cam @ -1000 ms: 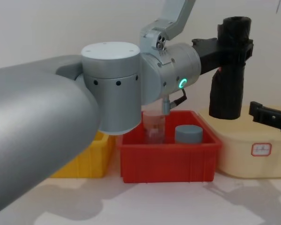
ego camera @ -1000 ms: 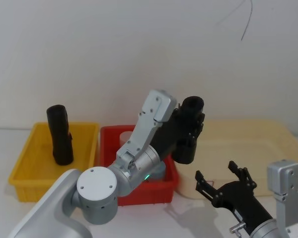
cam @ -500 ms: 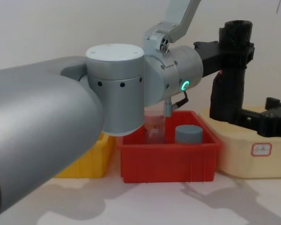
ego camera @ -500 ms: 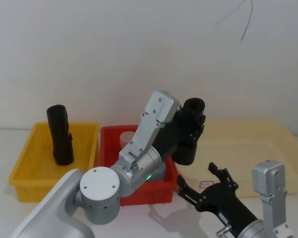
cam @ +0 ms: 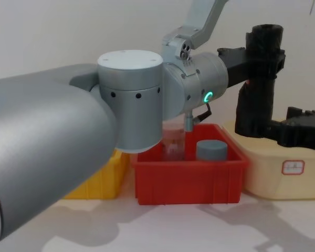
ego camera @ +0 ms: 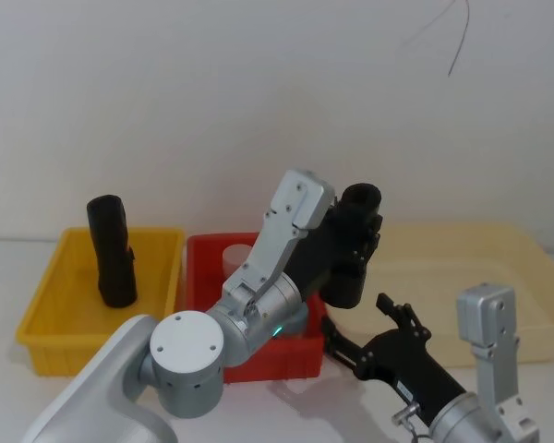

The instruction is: Pick up the garbage bag with the one hand and transfer it to the other hand.

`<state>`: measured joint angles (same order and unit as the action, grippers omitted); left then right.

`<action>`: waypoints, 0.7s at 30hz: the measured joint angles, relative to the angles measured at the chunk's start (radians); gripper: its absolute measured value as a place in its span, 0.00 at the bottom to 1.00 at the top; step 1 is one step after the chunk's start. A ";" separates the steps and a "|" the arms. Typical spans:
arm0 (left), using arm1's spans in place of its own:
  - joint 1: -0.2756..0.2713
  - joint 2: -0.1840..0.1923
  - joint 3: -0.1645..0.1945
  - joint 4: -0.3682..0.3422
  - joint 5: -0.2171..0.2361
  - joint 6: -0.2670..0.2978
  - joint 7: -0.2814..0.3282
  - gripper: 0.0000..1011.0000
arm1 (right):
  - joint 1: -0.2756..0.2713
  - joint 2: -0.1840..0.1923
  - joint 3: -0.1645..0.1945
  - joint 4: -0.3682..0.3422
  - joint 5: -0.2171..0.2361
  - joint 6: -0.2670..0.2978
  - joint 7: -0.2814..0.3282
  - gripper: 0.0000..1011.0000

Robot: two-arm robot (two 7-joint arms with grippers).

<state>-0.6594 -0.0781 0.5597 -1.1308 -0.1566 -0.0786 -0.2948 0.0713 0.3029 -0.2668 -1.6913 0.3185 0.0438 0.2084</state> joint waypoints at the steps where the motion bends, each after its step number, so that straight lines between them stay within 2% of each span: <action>1: 0.000 0.000 0.000 0.000 0.000 0.000 0.000 0.37 | 0.004 -0.002 0.002 0.004 0.001 0.001 0.001 0.99; 11: -0.001 -0.001 0.000 0.001 0.001 0.000 0.000 0.37 | 0.056 -0.026 0.013 0.044 0.005 0.011 0.007 0.99; 21: -0.001 -0.001 0.000 0.002 0.001 0.000 0.000 0.37 | 0.094 -0.051 0.000 0.071 0.004 0.026 0.023 0.99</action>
<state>-0.6603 -0.0795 0.5596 -1.1286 -0.1553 -0.0787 -0.2946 0.1655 0.2514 -0.2667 -1.6206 0.3222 0.0698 0.2310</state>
